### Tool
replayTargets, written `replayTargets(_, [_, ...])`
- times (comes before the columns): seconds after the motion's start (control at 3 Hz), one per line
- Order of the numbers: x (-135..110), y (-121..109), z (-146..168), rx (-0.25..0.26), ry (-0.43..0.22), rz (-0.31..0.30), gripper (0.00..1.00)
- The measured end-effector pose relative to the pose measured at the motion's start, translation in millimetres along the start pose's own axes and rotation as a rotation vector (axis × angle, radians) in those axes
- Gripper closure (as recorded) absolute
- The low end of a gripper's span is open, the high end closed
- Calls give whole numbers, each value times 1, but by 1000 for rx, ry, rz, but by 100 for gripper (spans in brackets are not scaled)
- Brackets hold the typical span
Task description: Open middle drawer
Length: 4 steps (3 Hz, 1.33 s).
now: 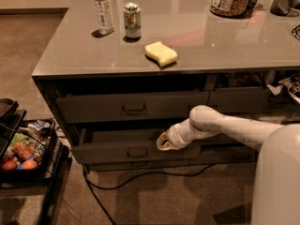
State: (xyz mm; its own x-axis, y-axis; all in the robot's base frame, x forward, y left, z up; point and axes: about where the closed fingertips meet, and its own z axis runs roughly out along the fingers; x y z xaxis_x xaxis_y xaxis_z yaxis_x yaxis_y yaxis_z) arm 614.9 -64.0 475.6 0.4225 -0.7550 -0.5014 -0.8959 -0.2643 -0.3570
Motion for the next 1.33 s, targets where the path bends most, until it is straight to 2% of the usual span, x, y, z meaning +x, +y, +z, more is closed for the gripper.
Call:
replayTargets(0.33, [0,0,0,0,0,0,100])
replayTargets(0.67, [10,-7,-8,21,12,-9,100])
replayTargets(1.0, [22,-14,-31,88,64,-20,100])
replayTargets(1.33, [33,-16,-44,180,123,-31,100])
